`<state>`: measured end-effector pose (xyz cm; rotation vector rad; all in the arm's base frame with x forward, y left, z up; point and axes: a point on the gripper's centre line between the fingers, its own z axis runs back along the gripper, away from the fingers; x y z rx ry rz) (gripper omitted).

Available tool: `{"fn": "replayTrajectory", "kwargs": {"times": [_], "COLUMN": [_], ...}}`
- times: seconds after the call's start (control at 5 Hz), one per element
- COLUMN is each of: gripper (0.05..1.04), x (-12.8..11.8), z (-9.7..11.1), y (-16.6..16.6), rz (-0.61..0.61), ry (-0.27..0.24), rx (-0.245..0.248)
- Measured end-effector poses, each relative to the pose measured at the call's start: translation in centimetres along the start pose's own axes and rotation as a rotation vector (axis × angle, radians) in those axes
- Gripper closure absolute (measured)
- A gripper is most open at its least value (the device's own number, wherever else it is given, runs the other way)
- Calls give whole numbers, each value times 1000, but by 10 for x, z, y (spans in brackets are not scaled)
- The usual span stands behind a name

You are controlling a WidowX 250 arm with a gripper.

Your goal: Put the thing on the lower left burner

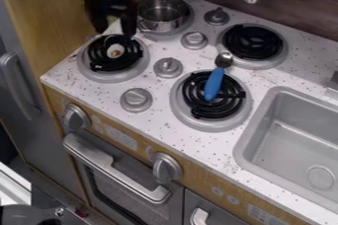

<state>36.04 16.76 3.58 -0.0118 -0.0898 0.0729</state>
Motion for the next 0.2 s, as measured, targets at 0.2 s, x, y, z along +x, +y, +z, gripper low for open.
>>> {"fn": "replayTrajectory", "kwargs": {"times": [0.2], "gripper": [84], "x": [-10], "z": [8], "y": [-21], "rz": [-52], "ry": [20], "rx": [16]}}
